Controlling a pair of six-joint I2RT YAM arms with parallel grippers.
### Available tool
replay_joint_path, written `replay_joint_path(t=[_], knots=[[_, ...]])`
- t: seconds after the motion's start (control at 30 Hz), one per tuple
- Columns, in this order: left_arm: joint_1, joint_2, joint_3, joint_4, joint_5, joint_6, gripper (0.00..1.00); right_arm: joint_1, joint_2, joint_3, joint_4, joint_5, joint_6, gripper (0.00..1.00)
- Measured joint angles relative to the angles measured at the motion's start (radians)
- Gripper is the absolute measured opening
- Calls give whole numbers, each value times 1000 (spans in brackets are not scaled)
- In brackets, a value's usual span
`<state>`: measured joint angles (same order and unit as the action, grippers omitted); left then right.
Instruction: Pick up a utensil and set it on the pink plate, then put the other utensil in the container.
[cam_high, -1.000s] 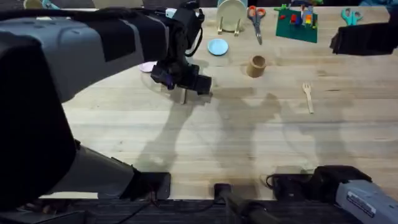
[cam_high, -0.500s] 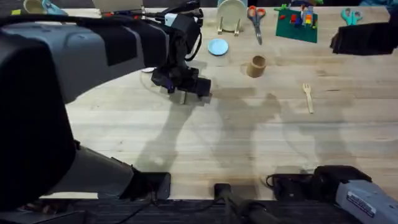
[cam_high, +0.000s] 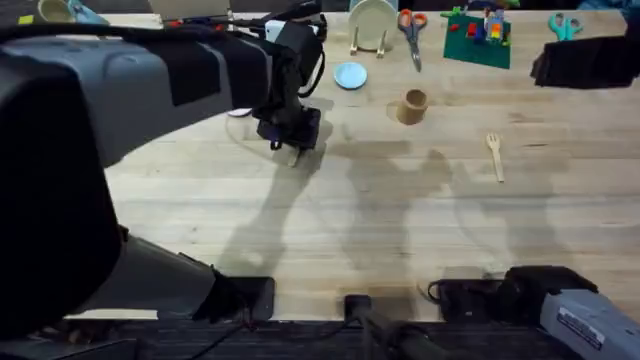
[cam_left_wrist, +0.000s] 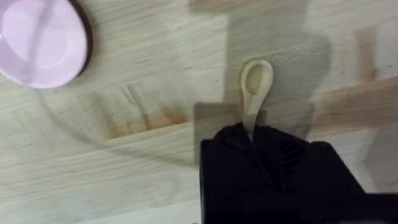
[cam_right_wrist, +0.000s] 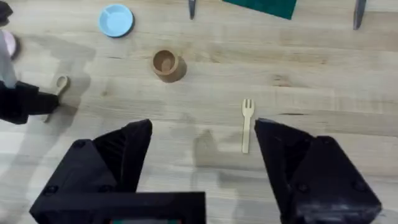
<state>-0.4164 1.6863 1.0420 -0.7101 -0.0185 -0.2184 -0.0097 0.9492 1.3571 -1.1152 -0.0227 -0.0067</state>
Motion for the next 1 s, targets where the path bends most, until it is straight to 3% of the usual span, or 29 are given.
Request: replay_joint_path(t=[0.13,0.33,0.53,0.7,0.9,1.0], knots=[[0,-1,1,-13,-1,0,44,0,0,0,0,0,0,996],[2,-14,20,-119,-16,6,43,0,0,0,0,0,0,995],[29,-96,102,-191,-33,32,43,0,0,0,0,0,0,995],[94,-176,193,-295,-39,58,43,0,0,0,0,0,0,995],[218,-185,323,-430,-50,99,43,0,0,0,0,0,0,995],[276,-185,386,-446,-52,126,43,0,0,0,0,0,0,995]])
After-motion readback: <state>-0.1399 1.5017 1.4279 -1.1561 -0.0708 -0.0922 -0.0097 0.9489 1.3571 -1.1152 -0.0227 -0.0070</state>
